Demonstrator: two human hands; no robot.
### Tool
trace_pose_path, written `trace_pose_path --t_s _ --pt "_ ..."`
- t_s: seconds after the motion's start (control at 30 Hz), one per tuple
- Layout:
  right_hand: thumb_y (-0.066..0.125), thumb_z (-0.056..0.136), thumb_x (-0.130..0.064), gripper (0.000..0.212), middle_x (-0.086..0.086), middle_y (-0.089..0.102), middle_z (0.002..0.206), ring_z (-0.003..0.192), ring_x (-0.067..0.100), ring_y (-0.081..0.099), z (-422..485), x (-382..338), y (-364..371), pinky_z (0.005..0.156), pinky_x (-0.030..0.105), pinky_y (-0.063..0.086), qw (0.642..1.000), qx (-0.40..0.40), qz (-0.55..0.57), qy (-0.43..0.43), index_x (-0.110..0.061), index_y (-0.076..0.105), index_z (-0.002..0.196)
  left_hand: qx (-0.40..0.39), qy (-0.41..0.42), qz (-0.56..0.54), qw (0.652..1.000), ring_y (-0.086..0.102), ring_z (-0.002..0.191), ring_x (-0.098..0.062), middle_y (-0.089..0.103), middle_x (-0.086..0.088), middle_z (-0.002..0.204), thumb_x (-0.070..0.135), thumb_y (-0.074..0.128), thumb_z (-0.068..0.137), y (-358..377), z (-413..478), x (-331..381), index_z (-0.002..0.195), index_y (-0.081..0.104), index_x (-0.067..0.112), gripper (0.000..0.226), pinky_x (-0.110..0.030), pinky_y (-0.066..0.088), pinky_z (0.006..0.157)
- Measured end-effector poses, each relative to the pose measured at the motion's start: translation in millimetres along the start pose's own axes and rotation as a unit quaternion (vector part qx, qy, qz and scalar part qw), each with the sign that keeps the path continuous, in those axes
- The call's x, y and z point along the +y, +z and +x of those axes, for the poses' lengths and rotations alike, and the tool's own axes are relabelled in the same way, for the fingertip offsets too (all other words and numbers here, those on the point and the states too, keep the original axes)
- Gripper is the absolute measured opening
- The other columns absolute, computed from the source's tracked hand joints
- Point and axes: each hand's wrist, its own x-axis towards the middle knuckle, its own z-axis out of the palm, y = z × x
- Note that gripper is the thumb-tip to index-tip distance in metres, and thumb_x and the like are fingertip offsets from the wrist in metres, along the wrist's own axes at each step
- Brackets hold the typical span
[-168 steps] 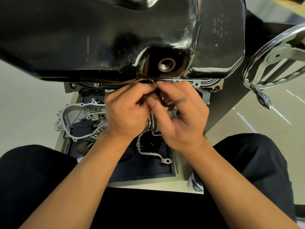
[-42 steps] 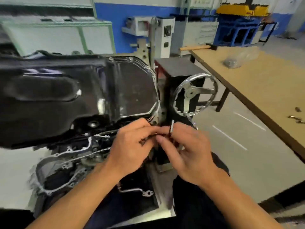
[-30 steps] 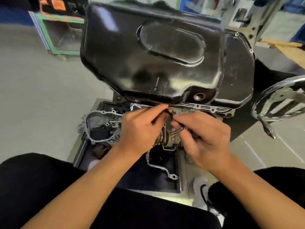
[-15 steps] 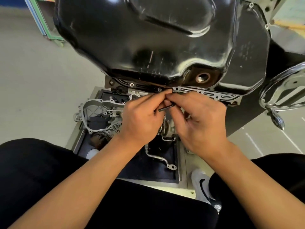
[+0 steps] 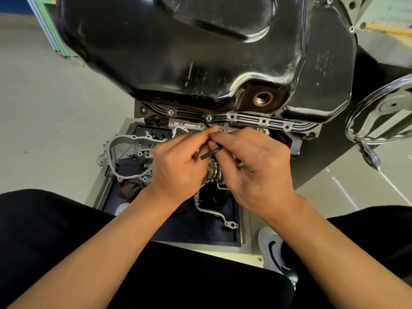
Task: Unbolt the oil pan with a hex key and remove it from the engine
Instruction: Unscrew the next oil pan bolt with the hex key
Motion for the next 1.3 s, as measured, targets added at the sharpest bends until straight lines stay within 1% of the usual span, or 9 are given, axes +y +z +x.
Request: trace_pose_path --t_s 0.13,0.27,0.47,0.7,0.8,0.9,1.1,1.2,1.3 --pt "0.073 0.087 0.003 0.016 0.014 0.074 0.09 0.078 0.026 0.07 3.0 -2.6 2.5 0.073 0.036 0.057 1.0 0.012 -0.005 0.008 0.005 0.075 0.103 0.009 -0.009 0.001 1.0 0.05 0.082 0.009 0.073 -0.011 0.079 0.011 0.057 0.095 -1.3 0.7 -3.8 0.103 0.074 -0.005 0.024 0.001 0.039 0.079" --pt "0.073 0.087 0.002 0.015 0.012 0.074 0.087 0.076 0.022 0.069 8.3 -4.9 3.7 0.075 0.027 0.056 0.999 0.039 -0.018 0.016 0.004 0.075 0.101 0.018 -0.007 -0.01 1.0 0.059 0.087 0.003 0.075 -0.012 0.089 0.015 0.053 0.098 0.8 5.1 -5.1 0.105 0.073 -0.004 0.029 -0.005 0.046 0.083" --pt "0.073 0.087 0.003 0.016 0.012 0.075 0.089 0.077 0.02 0.07 9.8 -5.2 3.4 0.076 0.02 0.054 0.998 0.044 -0.027 0.044 0.003 0.076 0.102 0.005 -0.003 -0.011 1.0 0.066 0.091 -0.005 0.075 -0.01 0.097 0.001 0.061 0.088 3.2 7.4 -5.6 0.11 0.071 -0.003 0.024 -0.009 0.051 0.083" --pt "0.067 0.093 0.001 0.019 0.01 0.071 0.093 0.083 0.017 0.065 14.2 1.4 4.3 0.08 0.019 0.05 0.999 0.014 0.019 0.046 0.002 0.073 0.111 -0.071 -0.01 0.004 0.997 0.054 0.077 0.007 0.059 0.016 0.088 0.0 0.063 0.091 -1.7 12.8 -14.7 0.11 0.073 0.002 0.021 -0.011 0.047 0.071" --pt "0.068 0.092 0.003 0.019 0.008 0.069 0.096 0.087 0.008 0.059 12.2 1.9 6.2 0.084 0.015 0.046 0.998 0.024 0.028 0.055 0.004 0.073 0.111 -0.056 0.015 0.017 0.998 0.061 0.078 0.0 0.07 0.007 0.086 0.003 0.065 0.092 -3.2 14.9 -20.4 0.102 0.075 0.003 0.015 -0.022 0.053 0.065" --pt "0.075 0.087 0.001 0.017 0.007 0.068 0.081 0.072 0.01 0.059 11.3 0.2 7.5 0.074 0.014 0.046 0.995 0.066 0.025 0.065 0.003 0.074 0.103 -0.019 0.048 0.016 0.999 0.072 0.09 -0.013 0.075 -0.004 0.102 -0.002 0.069 0.089 1.2 15.5 -23.9 0.11 0.074 0.003 0.022 -0.031 0.06 0.074" --pt "0.085 0.079 -0.017 0.042 0.011 0.071 0.088 0.071 0.021 0.065 3.7 -8.7 10.0 0.062 0.029 0.053 0.992 0.078 0.067 0.067 0.001 0.067 0.114 0.029 0.065 0.026 0.997 0.069 0.088 -0.01 0.075 -0.004 0.098 0.005 0.067 0.091 7.4 14.7 -29.5 0.104 0.075 0.002 0.015 -0.015 0.052 0.081" --pt "0.079 0.085 -0.02 0.036 0.009 0.071 0.087 0.073 0.016 0.067 1.7 -11.6 11.4 0.059 0.024 0.052 0.98 0.121 0.116 0.104 -0.005 0.065 0.115 0.032 0.048 0.018 0.998 0.07 0.084 -0.009 0.076 -0.007 0.096 0.011 0.069 0.092 5.8 13.0 -30.6 0.1 0.076 0.001 0.016 -0.017 0.054 0.078" --pt "0.079 0.083 -0.016 0.031 -0.002 0.069 0.085 0.071 0.004 0.064 1.6 -15.3 15.0 0.063 0.016 0.05 0.939 0.167 0.231 0.193 -0.014 0.064 0.11 0.026 0.041 0.023 0.999 0.058 0.08 0.003 0.075 -0.008 0.088 0.019 0.066 0.094 4.7 13.6 -27.6 0.095 0.076 -0.001 0.023 -0.005 0.046 0.078"
